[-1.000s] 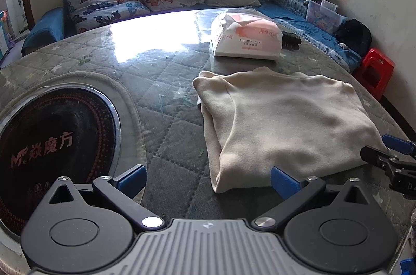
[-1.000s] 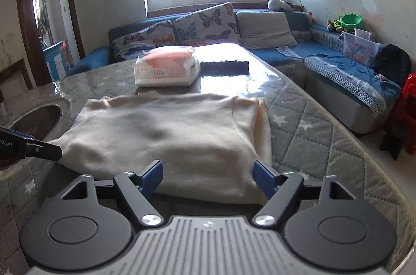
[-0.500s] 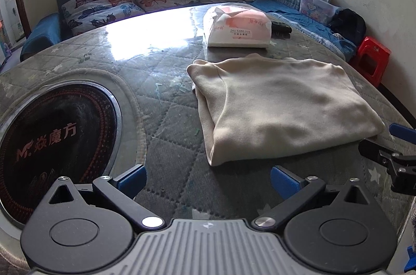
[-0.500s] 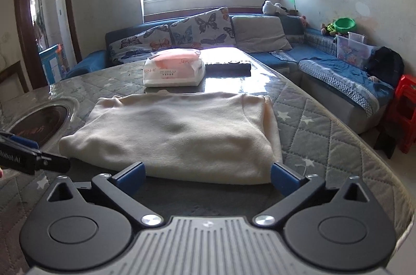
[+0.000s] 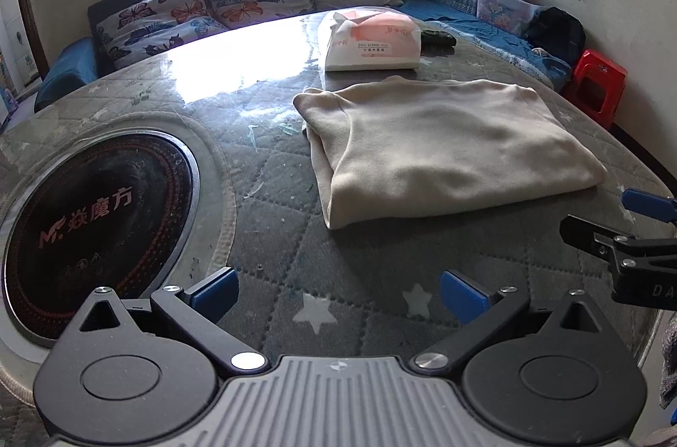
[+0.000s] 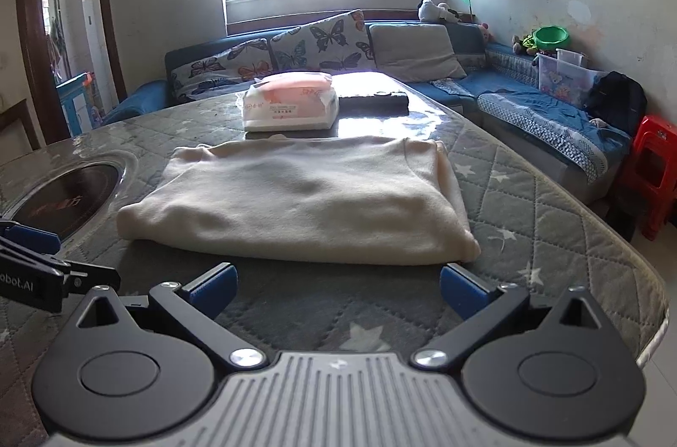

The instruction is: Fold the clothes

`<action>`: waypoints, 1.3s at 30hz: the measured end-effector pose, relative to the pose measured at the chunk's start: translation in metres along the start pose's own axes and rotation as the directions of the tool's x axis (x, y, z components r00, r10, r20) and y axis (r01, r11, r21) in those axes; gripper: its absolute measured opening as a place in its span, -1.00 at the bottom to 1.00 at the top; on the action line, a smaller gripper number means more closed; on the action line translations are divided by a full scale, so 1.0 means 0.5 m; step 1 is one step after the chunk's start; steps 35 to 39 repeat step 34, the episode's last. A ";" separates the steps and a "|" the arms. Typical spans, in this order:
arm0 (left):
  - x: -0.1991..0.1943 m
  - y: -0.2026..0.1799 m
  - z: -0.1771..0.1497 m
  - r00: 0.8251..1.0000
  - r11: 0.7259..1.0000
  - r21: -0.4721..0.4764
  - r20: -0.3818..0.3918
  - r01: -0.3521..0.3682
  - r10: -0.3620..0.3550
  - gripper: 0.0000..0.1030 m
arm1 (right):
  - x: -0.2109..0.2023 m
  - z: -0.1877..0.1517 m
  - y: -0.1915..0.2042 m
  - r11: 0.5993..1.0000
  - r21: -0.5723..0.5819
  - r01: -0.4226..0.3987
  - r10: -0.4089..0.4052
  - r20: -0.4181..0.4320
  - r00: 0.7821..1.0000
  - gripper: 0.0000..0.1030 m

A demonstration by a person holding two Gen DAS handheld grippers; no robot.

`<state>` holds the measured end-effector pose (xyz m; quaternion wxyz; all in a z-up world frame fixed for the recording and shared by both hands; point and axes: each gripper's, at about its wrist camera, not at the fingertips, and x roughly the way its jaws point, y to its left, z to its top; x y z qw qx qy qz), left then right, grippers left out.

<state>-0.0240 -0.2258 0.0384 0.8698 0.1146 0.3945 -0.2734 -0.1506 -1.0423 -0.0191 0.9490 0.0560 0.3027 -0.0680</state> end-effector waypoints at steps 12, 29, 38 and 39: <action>-0.025 -0.012 -0.029 1.000 1.000 0.024 0.010 0.003 -0.003 1.00 | -0.017 -0.021 0.015 1.000 0.009 0.003 -0.003 -0.009 1.000 1.00; -0.047 -0.017 -0.055 1.000 1.000 0.031 0.025 0.002 -0.002 1.00 | -0.043 -0.034 0.028 1.000 -0.001 -0.011 0.011 -0.002 1.000 1.00; -0.050 -0.018 -0.058 1.000 0.999 0.033 0.022 -0.003 0.003 1.00 | -0.048 -0.037 0.034 1.000 -0.007 -0.014 0.014 0.000 1.000 1.00; -0.050 -0.018 -0.058 1.000 0.999 0.033 0.022 -0.003 0.003 1.00 | -0.048 -0.037 0.034 1.000 -0.007 -0.014 0.014 0.000 1.000 1.00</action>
